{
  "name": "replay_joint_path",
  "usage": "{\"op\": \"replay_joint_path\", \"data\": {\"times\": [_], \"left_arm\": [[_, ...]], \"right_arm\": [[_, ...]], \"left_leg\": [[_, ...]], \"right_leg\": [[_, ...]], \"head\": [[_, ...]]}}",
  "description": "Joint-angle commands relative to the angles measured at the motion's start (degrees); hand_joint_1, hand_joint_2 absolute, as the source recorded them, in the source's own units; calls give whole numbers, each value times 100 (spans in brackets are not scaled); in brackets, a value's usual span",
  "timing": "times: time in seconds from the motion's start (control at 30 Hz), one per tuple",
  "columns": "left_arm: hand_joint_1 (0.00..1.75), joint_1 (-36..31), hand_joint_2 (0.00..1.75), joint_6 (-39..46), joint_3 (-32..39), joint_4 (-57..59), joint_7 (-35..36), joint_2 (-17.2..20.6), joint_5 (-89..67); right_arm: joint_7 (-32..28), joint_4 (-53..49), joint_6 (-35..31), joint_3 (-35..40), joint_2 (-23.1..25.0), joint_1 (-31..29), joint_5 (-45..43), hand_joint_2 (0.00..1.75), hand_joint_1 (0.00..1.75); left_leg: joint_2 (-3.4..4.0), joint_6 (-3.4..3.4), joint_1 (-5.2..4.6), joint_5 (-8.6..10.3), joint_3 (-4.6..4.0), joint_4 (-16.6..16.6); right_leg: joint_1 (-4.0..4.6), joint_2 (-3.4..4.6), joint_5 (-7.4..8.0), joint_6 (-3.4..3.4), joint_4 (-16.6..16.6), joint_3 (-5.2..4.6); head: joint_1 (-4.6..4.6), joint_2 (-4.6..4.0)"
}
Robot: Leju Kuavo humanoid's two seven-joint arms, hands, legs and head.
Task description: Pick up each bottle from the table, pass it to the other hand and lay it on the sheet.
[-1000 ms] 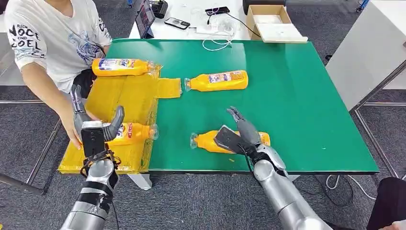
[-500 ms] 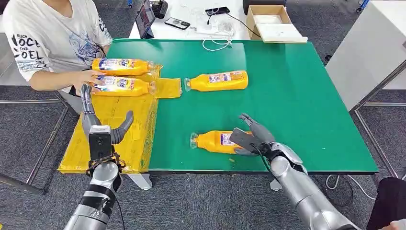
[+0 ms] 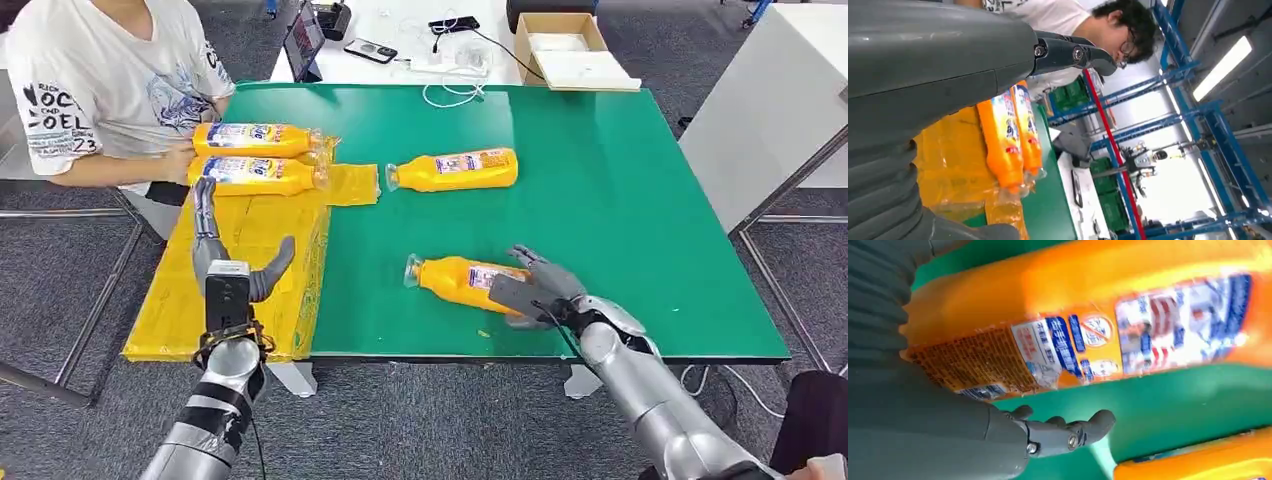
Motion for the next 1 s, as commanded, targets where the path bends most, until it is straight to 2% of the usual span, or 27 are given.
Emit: {"op": "replay_joint_path", "data": {"times": [0.03,0.2,0.33,0.53,0.63,0.7,0.77,0.87,0.93,1.0], "left_arm": [[0,-369,175,-103,-217,682,26,-31,79],[0,-430,175,-170,-271,842,26,-102,145],[0,-470,175,-187,-276,929,26,-133,183],[0,-470,175,-187,-276,929,26,-133,183],[0,-462,175,-172,-296,941,26,-127,214],[0,-462,175,-180,-305,1011,26,-145,198],[0,-431,175,-133,-315,1012,26,-145,212],[0,-402,175,-86,-315,1032,26,-132,214],[0,-379,175,-28,-307,999,26,-115,209],[0,-369,175,-19,-290,983,26,-113,214]], "right_arm": [[83,744,377,642,-275,-203,-34,175,0],[226,1093,510,993,-267,-451,-17,175,0],[381,1409,258,1076,53,-470,25,175,0],[381,1409,258,1076,53,-470,25,175,0],[333,1624,-40,1062,277,-437,4,175,2],[346,1769,-409,991,532,-357,-25,175,19],[295,1834,-757,897,678,-294,-50,175,61],[261,1791,-1129,724,771,-178,-94,175,86],[216,1685,-1278,611,786,-70,-115,175,131],[177,1561,-1430,483,810,25,-119,175,145]], "left_leg": [[-7,4,3,-2,16,-4],[-4,5,3,-1,19,-5],[8,2,3,-4,18,-4],[9,3,4,-5,26,-5],[13,4,9,-5,34,-7],[17,3,11,-4,34,-8],[25,1,14,-5,37,-10],[35,-1,13,-5,44,-14],[37,-3,13,-6,42,-10],[30,-2,13,-5,44,-12]], "right_leg": [[6,-13,-4,-11,-7,21],[6,-12,-2,-12,-9,25],[5,2,0,-8,-6,20],[8,1,-2,-12,-6,25],[13,3,-1,-15,-10,31],[15,8,2,-14,-11,30],[17,17,4,-14,-13,31],[17,21,14,-31,-15,31],[16,27,12,-30,-10,25],[16,20,11,-31,-12,26]], "head": [[0,0],[2,0],[2,0],[2,0],[0,0],[2,0],[0,0],[2,0],[0,0],[0,0]]}}
